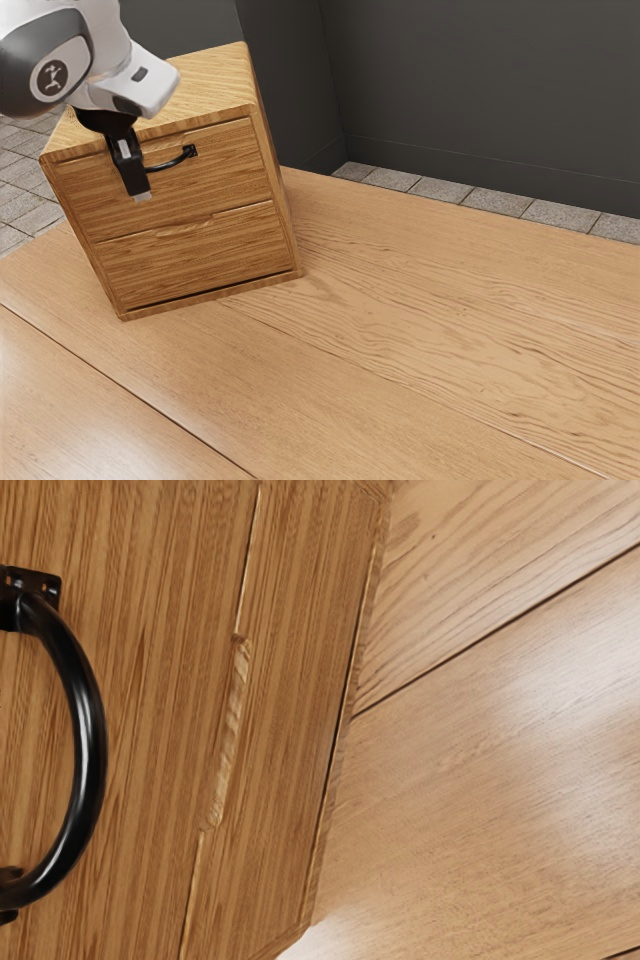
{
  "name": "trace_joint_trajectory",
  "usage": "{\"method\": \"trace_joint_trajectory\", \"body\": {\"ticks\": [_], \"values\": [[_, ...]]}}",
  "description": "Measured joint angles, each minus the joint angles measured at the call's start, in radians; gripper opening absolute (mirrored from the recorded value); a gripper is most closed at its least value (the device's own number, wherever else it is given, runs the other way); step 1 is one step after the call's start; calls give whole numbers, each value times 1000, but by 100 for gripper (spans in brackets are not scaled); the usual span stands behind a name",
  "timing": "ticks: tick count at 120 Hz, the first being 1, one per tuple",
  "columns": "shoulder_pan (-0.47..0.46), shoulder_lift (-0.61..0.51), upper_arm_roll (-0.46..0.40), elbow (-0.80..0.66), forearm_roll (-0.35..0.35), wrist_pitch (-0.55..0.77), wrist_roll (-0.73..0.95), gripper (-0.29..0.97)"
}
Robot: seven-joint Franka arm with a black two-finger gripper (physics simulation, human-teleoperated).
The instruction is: Pull the drawer handle with one arm to open the drawer
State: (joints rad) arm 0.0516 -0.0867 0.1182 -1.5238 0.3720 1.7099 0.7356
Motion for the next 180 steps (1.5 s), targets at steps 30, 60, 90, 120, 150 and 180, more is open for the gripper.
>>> {"method": "trace_joint_trajectory", "body": {"ticks": [30, 60, 90, 120, 150, 180], "values": [[46, 80, 1, 30, -69, 127, 138, 43], [91, 148, 1, 85, -131, 177, 237, 35], [136, 167, 2, 94, -170, 204, 305, 33], [147, 138, 3, 69, -180, 204, 349, 32], [133, 127, 5, 39, -182, 194, 377, 32], [139, 123, 13, 24, -184, 188, 395, 33]]}}
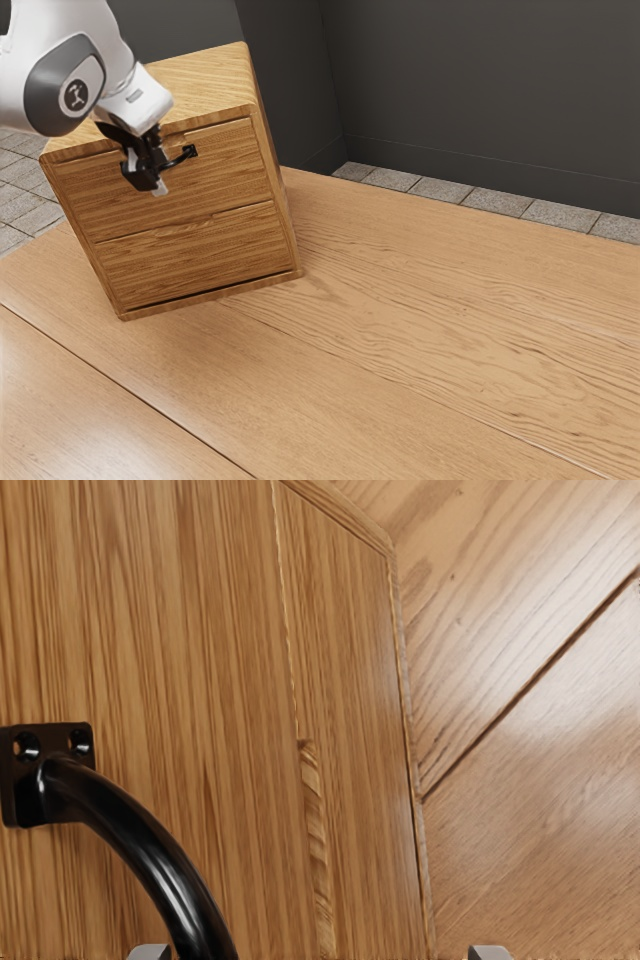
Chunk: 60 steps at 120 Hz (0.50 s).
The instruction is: Pull the drawer handle with one arm to open the drawer
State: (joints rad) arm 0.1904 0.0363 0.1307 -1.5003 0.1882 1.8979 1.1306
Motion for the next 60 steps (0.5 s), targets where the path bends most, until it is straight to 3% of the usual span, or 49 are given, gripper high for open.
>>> {"method": "trace_joint_trajectory", "body": {"ticks": [9, 37, 60], "values": [[3, 1, 5, -1, -3, -1, 4, 30], [9, -1, 6, -2, -5, -2, 6, 2], [5, -54, -10, -67, -1, 4, 4, -7]]}}
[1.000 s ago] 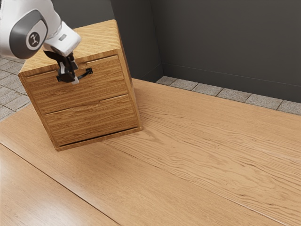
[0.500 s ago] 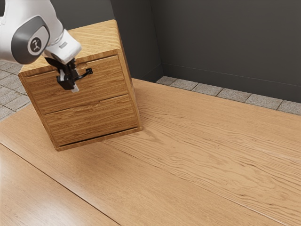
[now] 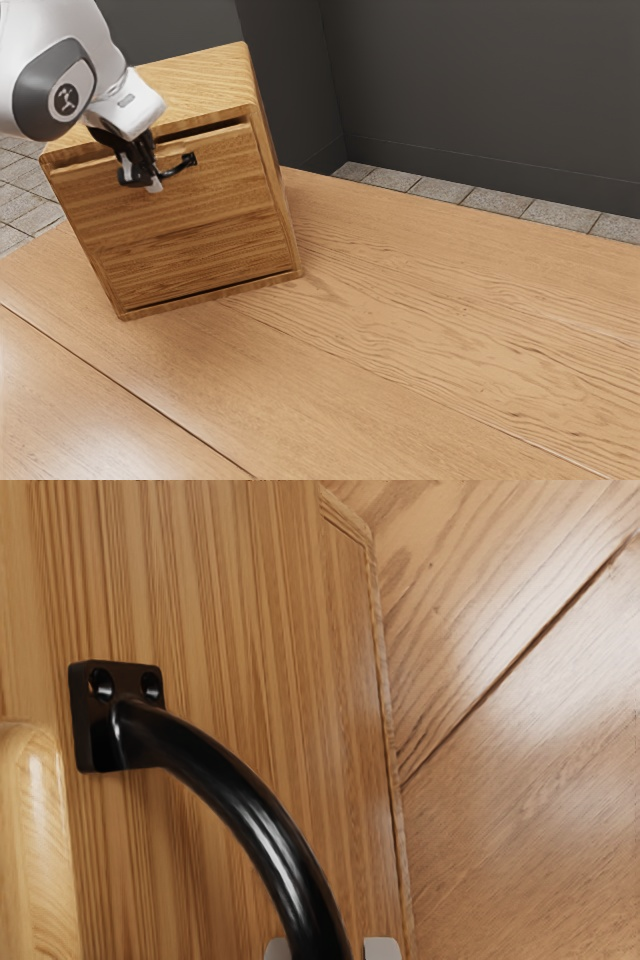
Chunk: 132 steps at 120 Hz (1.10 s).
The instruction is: Pull the drawer handle with one arm to open the drawer
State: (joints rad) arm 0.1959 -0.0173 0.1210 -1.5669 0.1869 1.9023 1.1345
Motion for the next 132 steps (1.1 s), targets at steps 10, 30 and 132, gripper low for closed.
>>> {"method": "trace_joint_trajectory", "body": {"ticks": [10, 30, 132], "values": [[-7, -22, 0, -30, 3, 6, -2, -8], [17, -92, -55, -102, 15, 13, -8, -10], [-1, -383, -173, -397, 60, 18, -90, -11]]}}
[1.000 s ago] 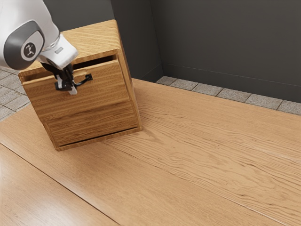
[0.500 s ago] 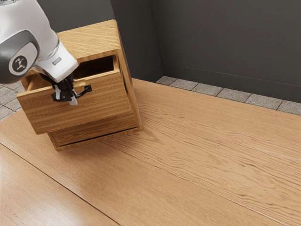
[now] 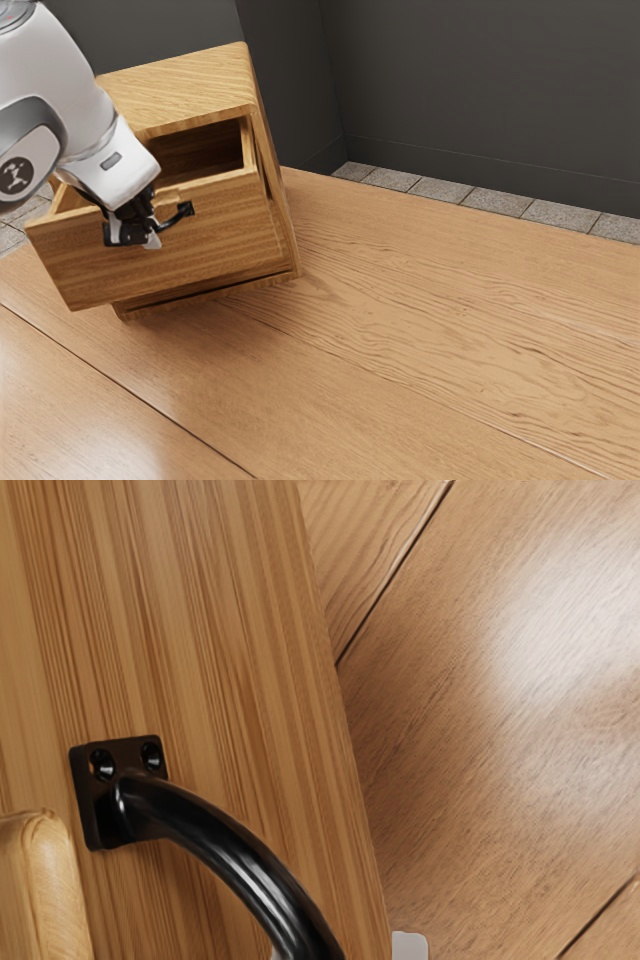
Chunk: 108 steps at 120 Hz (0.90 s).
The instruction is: Pull the drawer handle with one arm to open the drawer
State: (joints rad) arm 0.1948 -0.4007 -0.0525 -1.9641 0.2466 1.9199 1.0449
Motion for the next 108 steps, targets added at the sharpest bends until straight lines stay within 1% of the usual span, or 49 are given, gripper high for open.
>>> {"method": "trace_joint_trajectory", "body": {"ticks": [22, 62, 75, 85, 108], "values": [[7, -34, -14, -34, 2, -2, -13, -11], [13, -55, -38, -50, 4, -17, -33, -11], [3, -54, -39, -48, 0, -26, -36, -5], [3, -54, -41, -47, -4, -33, -38, -2], [0, -59, -43, -43, -8, -51, -68, 0]]}}
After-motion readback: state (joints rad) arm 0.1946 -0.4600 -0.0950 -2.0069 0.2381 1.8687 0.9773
